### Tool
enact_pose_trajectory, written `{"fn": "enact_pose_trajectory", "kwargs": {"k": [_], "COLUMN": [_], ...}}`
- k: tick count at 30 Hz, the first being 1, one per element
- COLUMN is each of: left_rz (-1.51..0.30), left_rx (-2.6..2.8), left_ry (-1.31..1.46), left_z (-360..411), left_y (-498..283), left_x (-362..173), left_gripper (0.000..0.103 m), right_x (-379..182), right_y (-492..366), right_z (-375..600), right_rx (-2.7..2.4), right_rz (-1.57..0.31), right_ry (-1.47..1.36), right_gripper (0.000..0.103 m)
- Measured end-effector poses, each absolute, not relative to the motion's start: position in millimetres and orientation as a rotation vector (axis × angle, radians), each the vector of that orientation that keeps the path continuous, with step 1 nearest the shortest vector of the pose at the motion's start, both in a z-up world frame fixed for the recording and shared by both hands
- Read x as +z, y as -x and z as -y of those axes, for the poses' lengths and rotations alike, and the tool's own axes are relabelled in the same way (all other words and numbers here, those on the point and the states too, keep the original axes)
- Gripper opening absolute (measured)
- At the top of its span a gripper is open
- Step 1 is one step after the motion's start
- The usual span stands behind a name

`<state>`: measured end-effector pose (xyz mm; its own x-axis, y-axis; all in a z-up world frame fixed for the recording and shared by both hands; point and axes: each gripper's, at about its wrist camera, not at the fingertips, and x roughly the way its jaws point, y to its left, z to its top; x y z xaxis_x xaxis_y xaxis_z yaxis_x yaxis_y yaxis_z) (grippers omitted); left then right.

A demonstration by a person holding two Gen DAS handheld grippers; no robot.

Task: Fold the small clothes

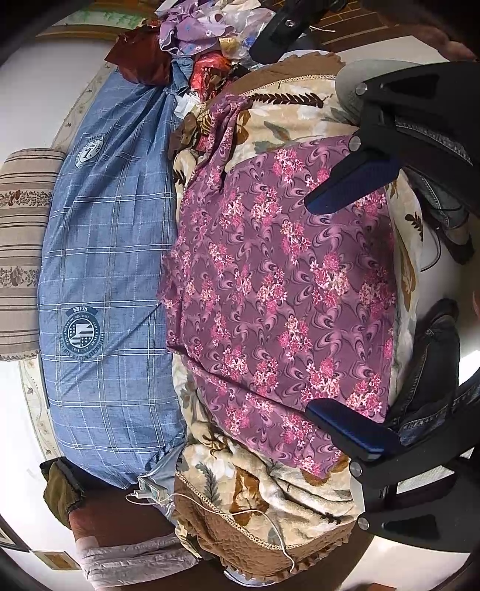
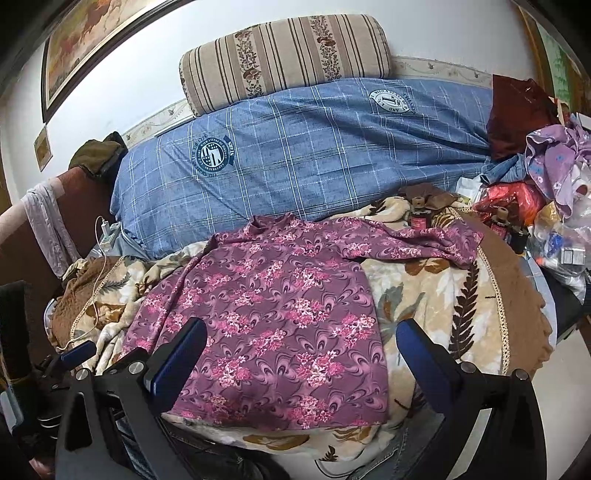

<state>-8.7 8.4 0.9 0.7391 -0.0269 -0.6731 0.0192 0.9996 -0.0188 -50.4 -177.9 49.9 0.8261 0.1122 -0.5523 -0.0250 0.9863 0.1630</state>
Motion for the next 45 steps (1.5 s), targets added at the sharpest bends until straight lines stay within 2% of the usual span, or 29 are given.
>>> {"fn": "enact_pose_trajectory", "kwargs": {"k": [45], "left_rz": [-0.739], "left_rx": [-0.029], "left_ry": [0.019], "left_z": [-8.1], "left_y": [8.4], "left_x": [4.8], "left_gripper": [0.101], "right_x": [55.0], "right_y": [54.2], "right_z": [175.1], "right_rx": [0.064], "right_rz": [-0.580], "right_ry": [-0.136], "right_gripper": [0.103]}}
